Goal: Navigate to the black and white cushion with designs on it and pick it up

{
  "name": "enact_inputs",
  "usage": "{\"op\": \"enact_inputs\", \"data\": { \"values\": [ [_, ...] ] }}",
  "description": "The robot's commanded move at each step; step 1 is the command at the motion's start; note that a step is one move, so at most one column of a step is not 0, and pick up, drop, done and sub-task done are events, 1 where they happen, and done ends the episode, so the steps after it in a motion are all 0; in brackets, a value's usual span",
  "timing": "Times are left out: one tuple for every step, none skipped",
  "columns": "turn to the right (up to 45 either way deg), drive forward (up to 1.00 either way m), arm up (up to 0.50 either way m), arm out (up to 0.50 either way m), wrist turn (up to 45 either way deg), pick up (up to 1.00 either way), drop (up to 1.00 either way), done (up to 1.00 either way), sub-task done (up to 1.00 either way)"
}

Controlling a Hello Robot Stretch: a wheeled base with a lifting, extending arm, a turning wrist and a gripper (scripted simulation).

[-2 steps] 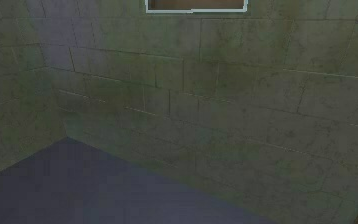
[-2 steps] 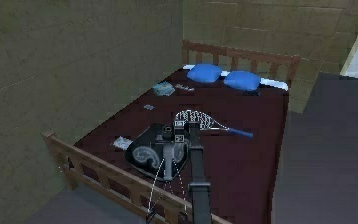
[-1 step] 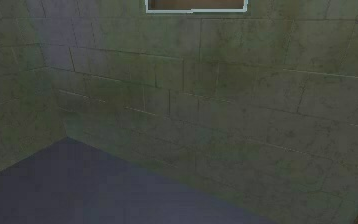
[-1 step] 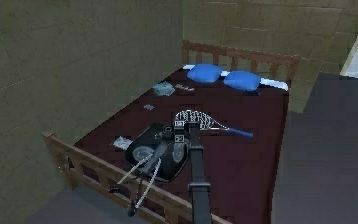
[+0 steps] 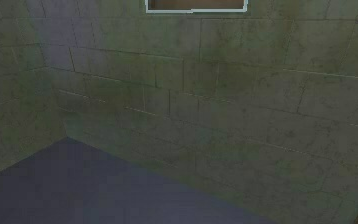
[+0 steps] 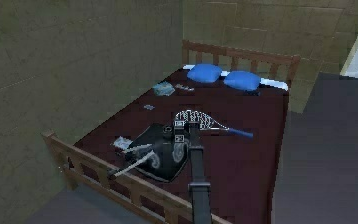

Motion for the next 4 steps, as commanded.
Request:
{"op": "enact_inputs", "data": {
  "values": [
    [0.0, 0.0, 0.0, 0.0, 45.0, 0.0, 0.0, 0.0, 0.0],
    [0.0, 0.0, 0.0, 0.0, 36.0, 0.0, 0.0, 0.0, 0.0],
    [0.0, 0.0, -0.3, 0.0, 0.0, 0.0, 0.0, 0.0, 0.0],
    [0.0, 0.0, 0.0, 0.0, 0.0, 1.0, 0.0, 0.0, 0.0]
  ]
}}
